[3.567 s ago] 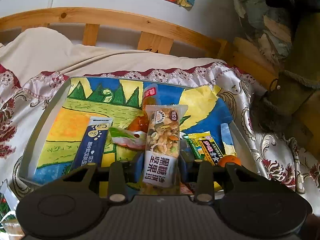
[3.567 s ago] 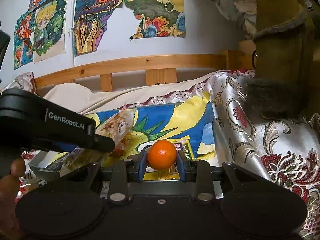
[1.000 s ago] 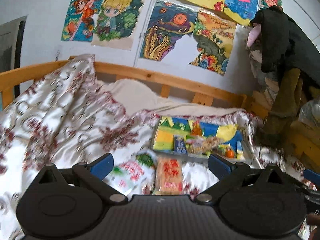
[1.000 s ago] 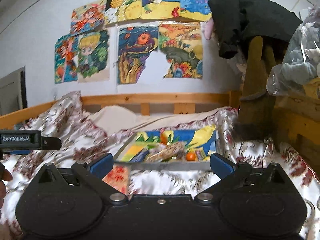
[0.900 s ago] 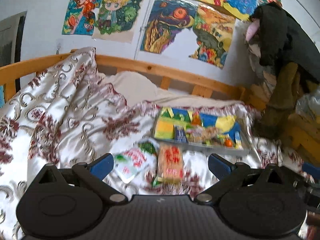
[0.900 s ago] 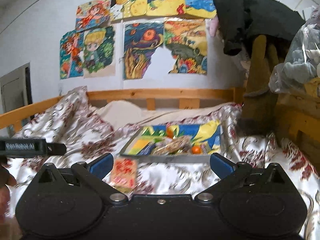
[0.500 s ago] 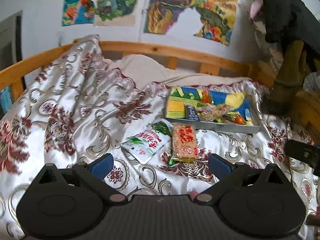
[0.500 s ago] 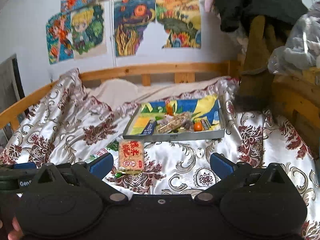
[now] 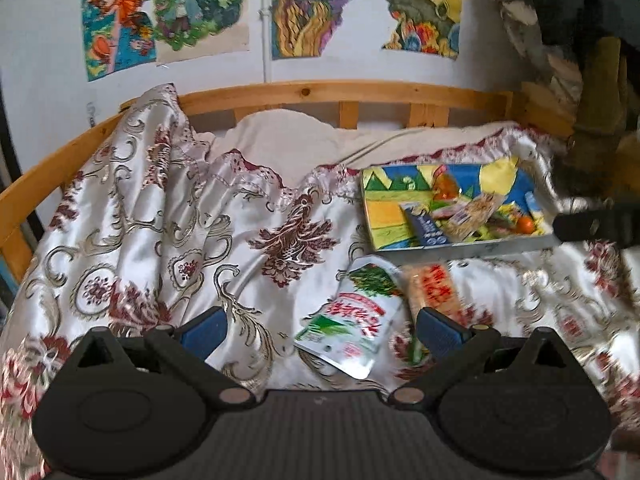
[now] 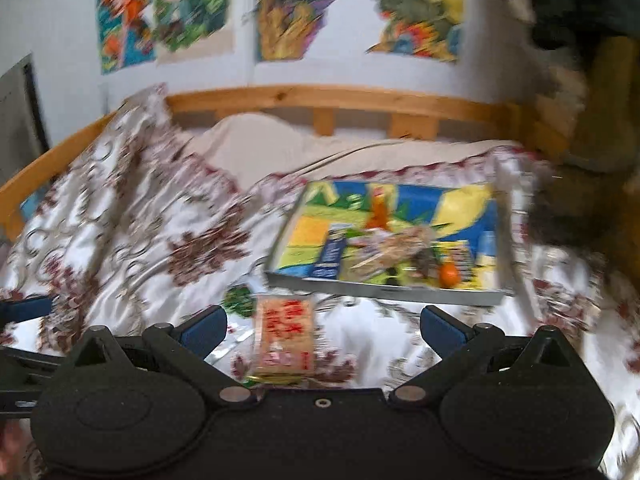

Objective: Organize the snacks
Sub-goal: 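Close the right tool on the rice cake packet with red text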

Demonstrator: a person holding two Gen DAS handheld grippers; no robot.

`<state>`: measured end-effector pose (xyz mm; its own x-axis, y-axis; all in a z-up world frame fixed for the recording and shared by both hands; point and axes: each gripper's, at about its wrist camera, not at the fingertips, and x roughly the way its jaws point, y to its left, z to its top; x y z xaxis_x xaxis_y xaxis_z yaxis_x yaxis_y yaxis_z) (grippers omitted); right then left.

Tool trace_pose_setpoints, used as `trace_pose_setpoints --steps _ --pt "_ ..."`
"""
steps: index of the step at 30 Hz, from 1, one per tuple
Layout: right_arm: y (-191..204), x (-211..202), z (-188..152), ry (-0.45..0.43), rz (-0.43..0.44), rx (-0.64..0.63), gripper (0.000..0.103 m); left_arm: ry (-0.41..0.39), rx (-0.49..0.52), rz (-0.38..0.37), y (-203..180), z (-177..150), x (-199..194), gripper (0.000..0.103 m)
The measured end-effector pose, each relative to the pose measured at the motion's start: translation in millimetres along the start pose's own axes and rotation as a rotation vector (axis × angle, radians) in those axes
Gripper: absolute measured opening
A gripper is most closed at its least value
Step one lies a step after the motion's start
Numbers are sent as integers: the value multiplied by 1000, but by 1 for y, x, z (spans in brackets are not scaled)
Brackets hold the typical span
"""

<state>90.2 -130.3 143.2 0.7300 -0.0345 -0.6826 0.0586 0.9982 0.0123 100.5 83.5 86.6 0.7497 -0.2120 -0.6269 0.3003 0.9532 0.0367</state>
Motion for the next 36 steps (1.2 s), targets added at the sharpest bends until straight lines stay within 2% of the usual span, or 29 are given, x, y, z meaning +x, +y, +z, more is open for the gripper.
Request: trace_pose_setpoints --steps 2,5,7,9,14,18,24,28,33,36 --pt "3 8 11 47 6 -48 102 3 -3 -20 5 0 13 103" --pt "4 14 21 115 31 -105 102 -3 -62 -48 12 -3 32 103" --pt "4 18 26 133 58 -159 102 -3 -99 -56 13 -7 45 103" --pt "1 25 26 105 92 -183 102 -6 -100 -71 14 -11 55 103" --pt "-9 63 5 -15 160 -83 102 1 -91 -91 21 -27 80 102" --pt "-12 100 -17 -34 192 -1 102 -2 -86 -90 27 -32 98 102" --pt "-7 137 -40 -13 192 -72 102 18 -60 -102 26 -25 138 102" --pt "-7 161 -49 55 203 -79 102 20 -54 -171 22 -19 158 102" --pt "-4 180 -55 98 217 -72 102 80 -9 -269 21 -19 176 102" --pt "1 189 -57 122 242 -65 102 105 -16 -278 26 -20 184 102"
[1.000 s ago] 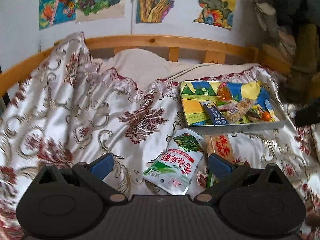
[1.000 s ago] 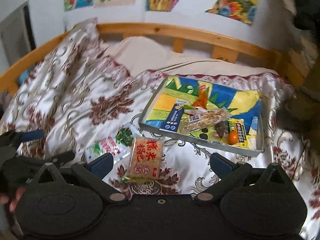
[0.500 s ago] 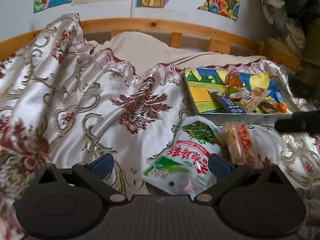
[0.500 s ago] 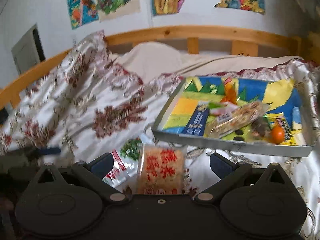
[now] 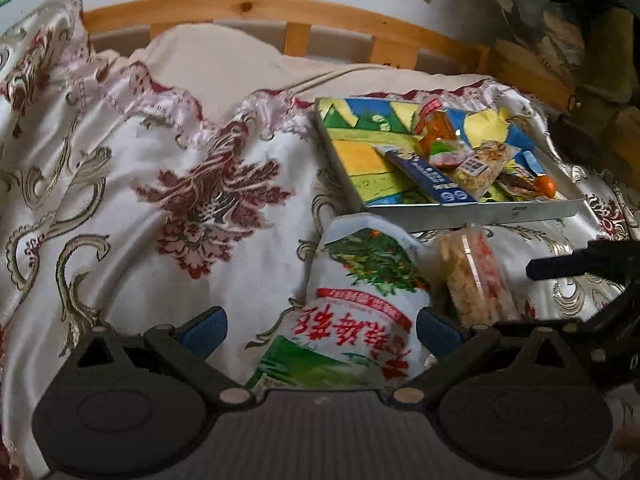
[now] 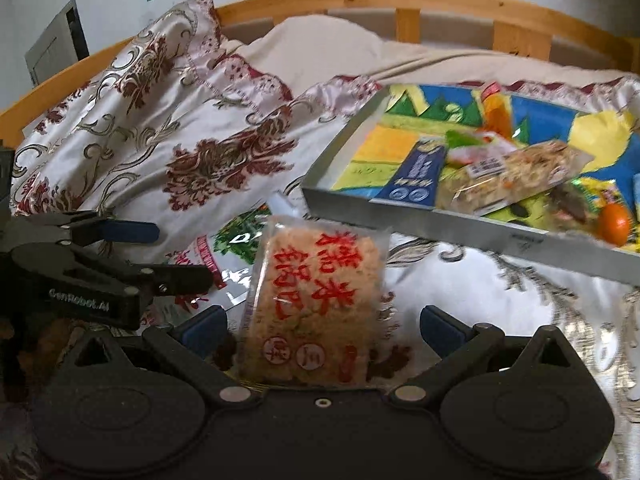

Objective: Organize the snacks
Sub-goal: 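Close the right tool on the rice cake packet with red text, then close the left tool on the white-green packet while the right tool lifts the rice cake packet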

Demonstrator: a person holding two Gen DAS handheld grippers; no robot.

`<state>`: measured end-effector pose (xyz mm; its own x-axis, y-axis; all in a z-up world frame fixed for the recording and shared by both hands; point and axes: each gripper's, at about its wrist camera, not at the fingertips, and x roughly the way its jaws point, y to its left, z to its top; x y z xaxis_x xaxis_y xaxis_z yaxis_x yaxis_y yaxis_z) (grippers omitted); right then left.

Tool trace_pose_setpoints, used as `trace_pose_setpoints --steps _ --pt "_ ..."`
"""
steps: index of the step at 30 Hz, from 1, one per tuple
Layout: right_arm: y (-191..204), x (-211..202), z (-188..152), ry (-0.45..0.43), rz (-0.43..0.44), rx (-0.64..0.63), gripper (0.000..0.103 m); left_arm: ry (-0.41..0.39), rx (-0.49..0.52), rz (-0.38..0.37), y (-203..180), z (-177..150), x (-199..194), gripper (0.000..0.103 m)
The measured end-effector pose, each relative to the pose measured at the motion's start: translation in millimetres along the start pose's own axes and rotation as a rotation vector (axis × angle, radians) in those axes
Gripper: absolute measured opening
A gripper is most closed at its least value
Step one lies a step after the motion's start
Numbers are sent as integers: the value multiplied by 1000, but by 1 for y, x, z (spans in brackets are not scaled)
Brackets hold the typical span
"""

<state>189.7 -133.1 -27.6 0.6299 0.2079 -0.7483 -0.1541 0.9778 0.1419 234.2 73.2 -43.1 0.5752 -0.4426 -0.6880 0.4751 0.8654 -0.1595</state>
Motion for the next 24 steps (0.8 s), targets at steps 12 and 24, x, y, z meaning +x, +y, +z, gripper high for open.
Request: trace_pose_setpoints --steps 12,24 --pt "1 16 -4 24 -20 22 91 6 -39 -75 8 5 4 102" --pt "0 5 -12 16 -14 -8 73 45 106 -74 -14 3 11 93"
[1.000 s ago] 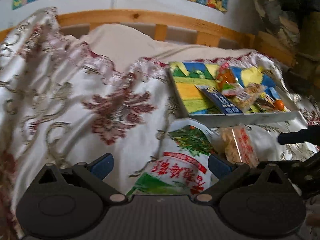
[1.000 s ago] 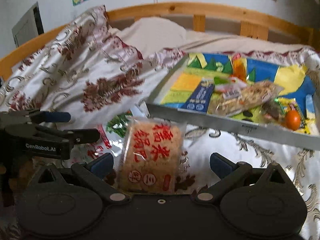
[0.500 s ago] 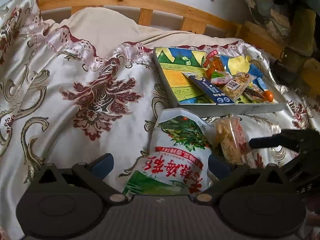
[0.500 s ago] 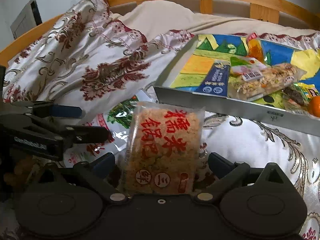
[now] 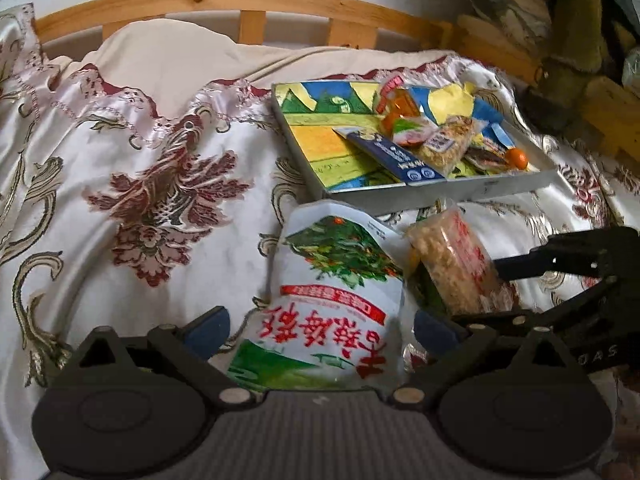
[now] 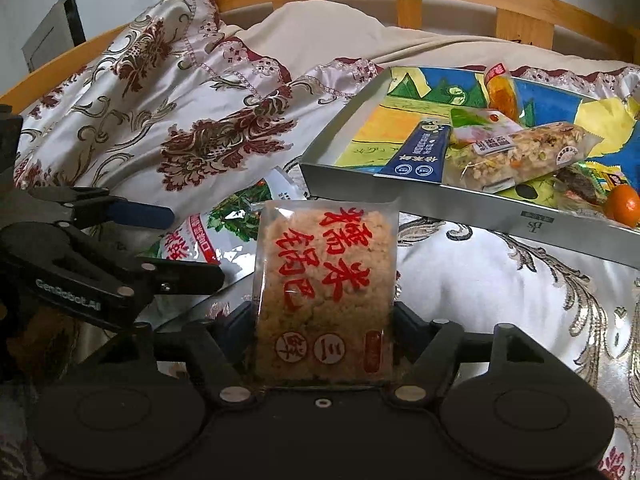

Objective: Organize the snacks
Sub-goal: 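Close the left tool on the white-green packet while the right tool lifts the rice cake packet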

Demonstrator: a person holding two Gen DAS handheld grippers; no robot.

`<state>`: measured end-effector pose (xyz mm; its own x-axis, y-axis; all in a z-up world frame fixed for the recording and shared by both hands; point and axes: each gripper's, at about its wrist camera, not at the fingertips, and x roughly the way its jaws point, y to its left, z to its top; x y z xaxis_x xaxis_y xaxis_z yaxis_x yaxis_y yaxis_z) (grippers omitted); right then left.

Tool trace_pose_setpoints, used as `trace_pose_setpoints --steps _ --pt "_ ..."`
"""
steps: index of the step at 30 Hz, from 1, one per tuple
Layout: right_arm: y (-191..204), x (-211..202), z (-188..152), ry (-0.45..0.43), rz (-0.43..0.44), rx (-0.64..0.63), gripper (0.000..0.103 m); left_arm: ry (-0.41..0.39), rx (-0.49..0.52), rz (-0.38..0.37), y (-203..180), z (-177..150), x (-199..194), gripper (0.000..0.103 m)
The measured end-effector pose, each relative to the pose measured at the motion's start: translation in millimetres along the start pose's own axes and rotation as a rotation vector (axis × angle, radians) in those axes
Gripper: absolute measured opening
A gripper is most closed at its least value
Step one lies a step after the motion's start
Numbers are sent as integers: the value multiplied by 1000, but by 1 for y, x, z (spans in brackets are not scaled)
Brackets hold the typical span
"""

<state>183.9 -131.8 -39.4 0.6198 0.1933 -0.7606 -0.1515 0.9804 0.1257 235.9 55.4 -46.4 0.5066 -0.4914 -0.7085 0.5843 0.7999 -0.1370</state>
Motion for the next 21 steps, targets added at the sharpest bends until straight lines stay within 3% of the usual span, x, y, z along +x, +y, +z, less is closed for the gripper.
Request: trace_pose_setpoints --steps 2,5,16,21 --pt "-1 -4 -2 1 1 2 73 30 20 34 -3 1 3 89" --pt "-1 -8 -5 2 -1 2 72 26 12 28 -3 1 1 87" --pt "-1 -15 -9 4 -16 6 72 33 -21 25 -1 5 5 88" --pt "-5 -18 -12 3 -19 10 72 20 -4 23 -5 5 5 78"
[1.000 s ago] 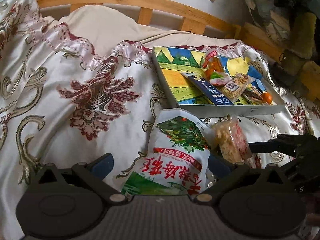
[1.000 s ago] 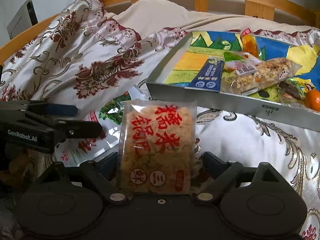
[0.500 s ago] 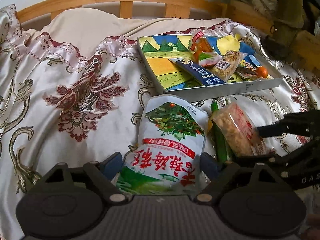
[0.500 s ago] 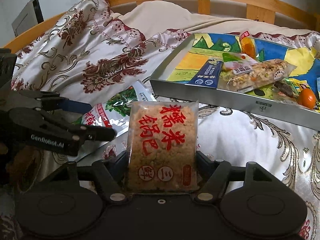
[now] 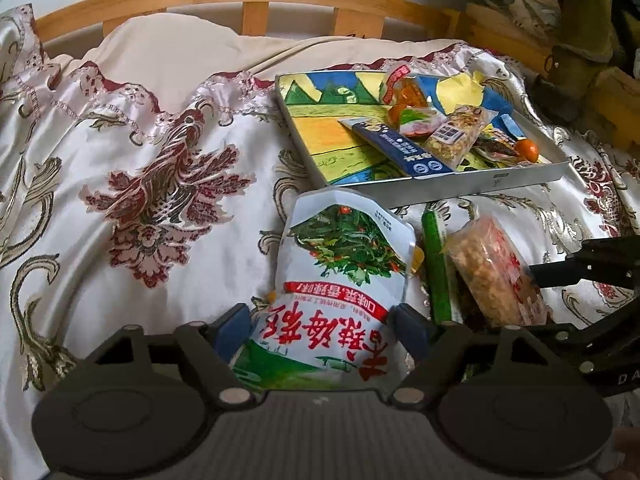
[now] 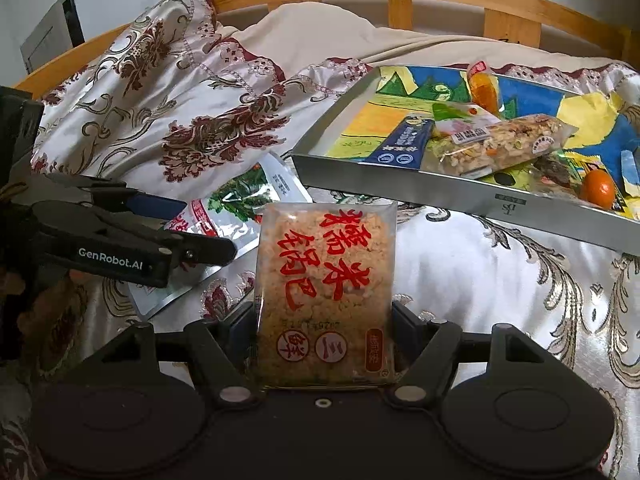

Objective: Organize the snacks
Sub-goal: 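Close the left tool on the white-green packet while the right tool lifts the rice cake packet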

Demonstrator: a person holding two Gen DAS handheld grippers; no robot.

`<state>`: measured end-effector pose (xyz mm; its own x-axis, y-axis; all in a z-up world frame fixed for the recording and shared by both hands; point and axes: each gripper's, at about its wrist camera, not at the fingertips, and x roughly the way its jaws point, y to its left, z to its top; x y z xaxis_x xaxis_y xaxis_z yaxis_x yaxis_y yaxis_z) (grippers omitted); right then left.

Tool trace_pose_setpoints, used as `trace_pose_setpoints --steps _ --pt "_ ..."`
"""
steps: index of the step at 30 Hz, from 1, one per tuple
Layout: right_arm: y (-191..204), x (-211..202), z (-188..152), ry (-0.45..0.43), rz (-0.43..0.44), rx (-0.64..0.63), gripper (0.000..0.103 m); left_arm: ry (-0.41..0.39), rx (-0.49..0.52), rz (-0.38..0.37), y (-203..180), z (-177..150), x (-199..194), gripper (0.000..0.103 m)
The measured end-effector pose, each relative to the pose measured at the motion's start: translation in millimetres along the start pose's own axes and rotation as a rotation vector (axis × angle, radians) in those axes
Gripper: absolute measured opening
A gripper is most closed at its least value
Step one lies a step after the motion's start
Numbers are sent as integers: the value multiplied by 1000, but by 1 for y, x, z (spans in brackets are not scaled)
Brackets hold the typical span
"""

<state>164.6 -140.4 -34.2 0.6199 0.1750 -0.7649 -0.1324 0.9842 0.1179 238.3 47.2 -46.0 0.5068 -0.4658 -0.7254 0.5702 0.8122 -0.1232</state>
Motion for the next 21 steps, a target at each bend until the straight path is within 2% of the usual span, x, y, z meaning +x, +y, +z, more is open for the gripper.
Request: trace_pose_setpoints --steps 9,15,18,21 --pt "-3 -5 -3 -5 -6 -3 72 4 8 -38 -10 6 -7 57" --pt "-2 -11 -8 -16 -12 -35 72 -34 -75 -47 -10 8 -12 52" --pt "-3 -18 -13 -26 -8 -60 72 -22 -142 -29 -8 8 -12 52" --pt "-6 -25 -19 -33 -5 -67 72 -35 -223 -46 -2 4 -15 52"
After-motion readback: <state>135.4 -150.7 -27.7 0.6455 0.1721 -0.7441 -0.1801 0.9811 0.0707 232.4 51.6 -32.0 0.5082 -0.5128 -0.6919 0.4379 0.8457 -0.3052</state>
